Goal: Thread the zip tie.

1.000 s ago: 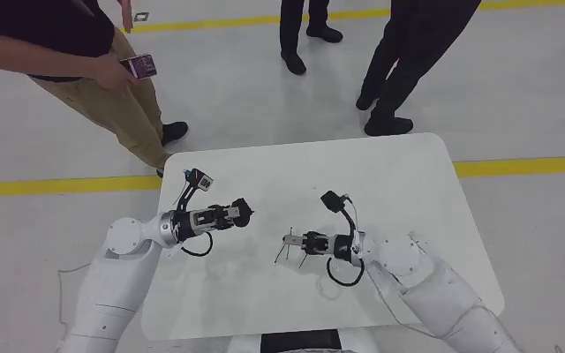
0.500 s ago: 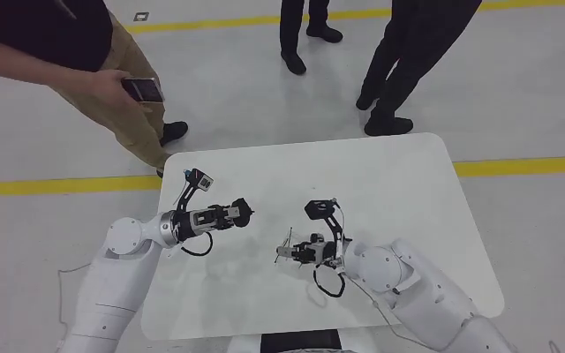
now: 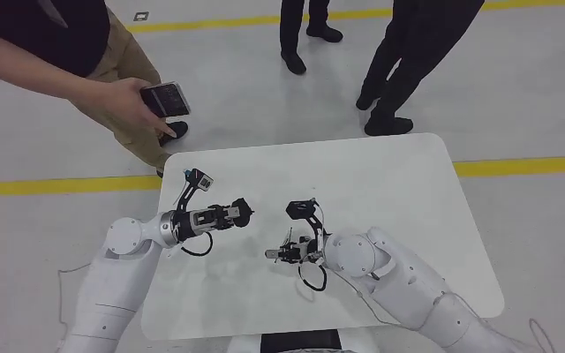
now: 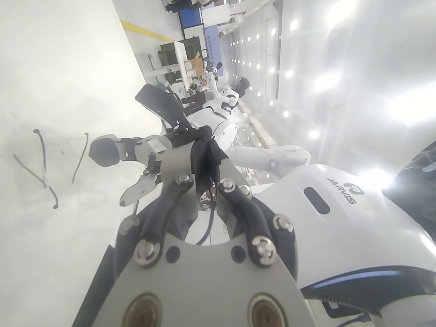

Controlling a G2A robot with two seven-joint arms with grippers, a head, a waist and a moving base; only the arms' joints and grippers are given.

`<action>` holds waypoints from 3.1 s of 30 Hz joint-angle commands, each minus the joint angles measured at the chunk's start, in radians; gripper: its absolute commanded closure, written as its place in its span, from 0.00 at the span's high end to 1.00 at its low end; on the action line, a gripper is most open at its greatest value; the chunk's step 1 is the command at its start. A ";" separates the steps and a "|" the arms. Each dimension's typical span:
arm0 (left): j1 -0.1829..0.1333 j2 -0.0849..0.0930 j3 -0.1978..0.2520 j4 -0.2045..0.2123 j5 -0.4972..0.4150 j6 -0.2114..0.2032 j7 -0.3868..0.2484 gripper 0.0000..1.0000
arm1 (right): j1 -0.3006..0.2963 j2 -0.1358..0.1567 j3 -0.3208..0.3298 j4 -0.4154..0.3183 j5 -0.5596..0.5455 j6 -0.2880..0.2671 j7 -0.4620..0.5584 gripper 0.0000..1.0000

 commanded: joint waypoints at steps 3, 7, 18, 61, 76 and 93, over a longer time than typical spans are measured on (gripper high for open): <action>0.000 0.000 0.000 0.000 0.000 0.000 0.000 0.00 | 0.000 0.000 0.000 -0.001 0.000 0.000 0.001 1.00; 0.000 0.000 0.000 0.000 0.000 0.000 0.000 0.00 | -0.004 0.000 0.000 0.001 0.002 -0.004 -0.011 1.00; 0.000 0.000 0.000 0.000 0.000 0.000 0.000 0.00 | -0.021 -0.020 -0.005 0.027 -0.011 0.000 -0.108 1.00; 0.000 0.000 0.000 0.000 0.000 0.000 0.000 0.00 | -0.081 -0.099 0.034 0.131 -0.184 0.000 -0.170 0.31; 0.000 0.000 0.000 0.000 0.000 0.000 0.000 0.00 | -0.096 -0.159 0.073 0.182 -0.230 0.000 -0.143 0.16; 0.000 0.000 0.000 0.000 0.000 0.000 0.000 0.00 | -0.125 -0.193 0.112 0.175 -0.278 0.000 -0.127 0.00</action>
